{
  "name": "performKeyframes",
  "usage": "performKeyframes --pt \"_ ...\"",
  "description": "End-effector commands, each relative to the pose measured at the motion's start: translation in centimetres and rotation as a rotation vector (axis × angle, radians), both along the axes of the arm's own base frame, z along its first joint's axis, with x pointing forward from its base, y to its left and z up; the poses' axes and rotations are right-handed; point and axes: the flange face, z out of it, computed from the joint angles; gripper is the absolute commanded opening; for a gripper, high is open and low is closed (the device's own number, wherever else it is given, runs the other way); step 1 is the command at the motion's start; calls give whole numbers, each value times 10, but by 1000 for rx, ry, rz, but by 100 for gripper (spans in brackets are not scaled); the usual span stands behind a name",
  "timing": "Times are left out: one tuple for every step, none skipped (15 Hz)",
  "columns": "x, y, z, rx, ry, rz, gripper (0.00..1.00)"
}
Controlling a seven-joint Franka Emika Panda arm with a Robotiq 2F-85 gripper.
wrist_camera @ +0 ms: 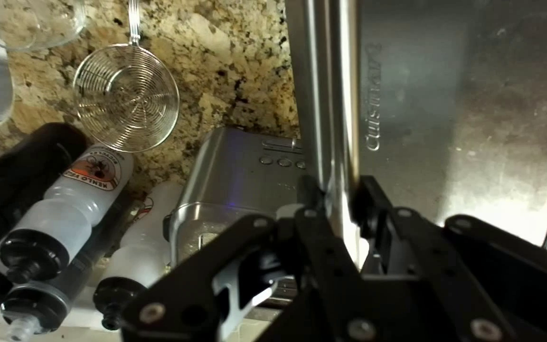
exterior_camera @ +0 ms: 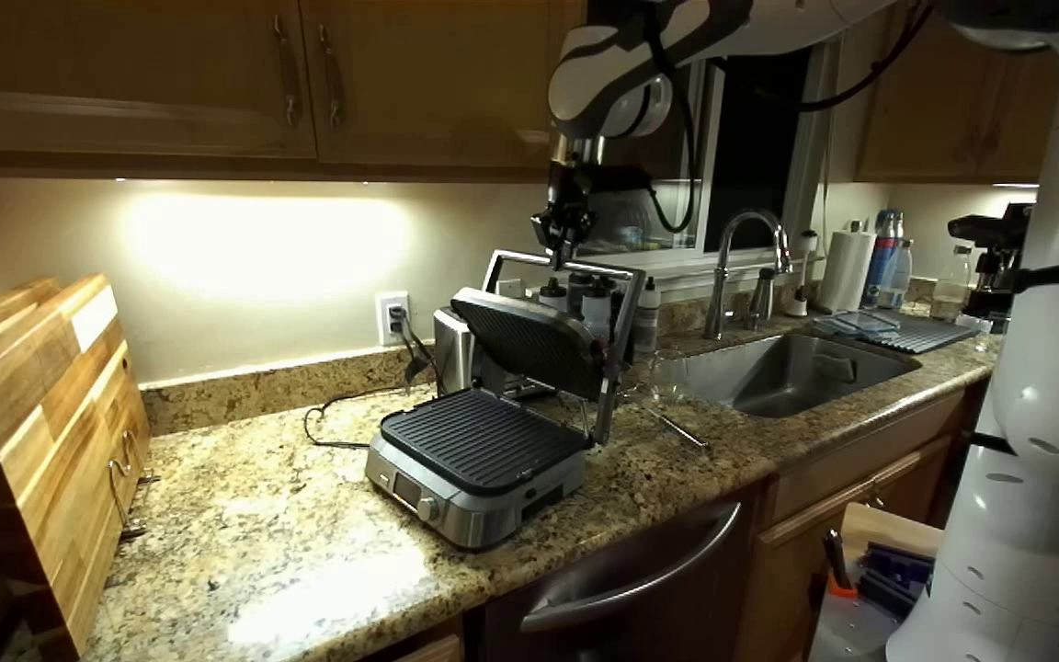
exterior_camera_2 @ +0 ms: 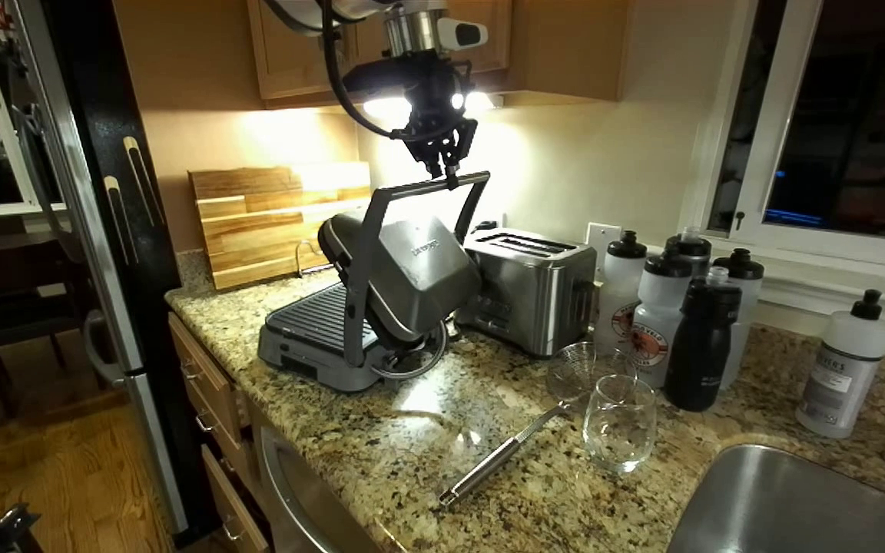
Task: Open the sandwich maker
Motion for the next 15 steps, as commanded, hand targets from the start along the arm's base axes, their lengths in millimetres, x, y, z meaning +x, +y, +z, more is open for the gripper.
performKeyframes --pt "-8 -33 -27 13 66 -146 9" --pt "-9 -40 -31 14 76 -156 9" --pt "-11 -46 -37 18 88 -164 9" --pt "-12 -51 -41 21 99 -172 9" --pt "-14 -56 -47 25 111 -180 9" --pt "-15 -60 -52 28 122 -187 9" --pt "-17 -64 -57 30 135 -192 9" --pt "-18 -68 -63 35 148 -197 9" --pt "-19 -71 -68 40 160 -201 9" --pt "-20 -74 -71 42 170 -208 9" --pt "-21 -75 -74 48 179 -213 9" --pt "-22 -75 -75 54 189 -219 9" --pt "-22 -73 -75 64 198 -228 9" --pt "-22 -71 -74 72 206 -240 9" --pt "-22 -70 -74 83 217 -249 9"
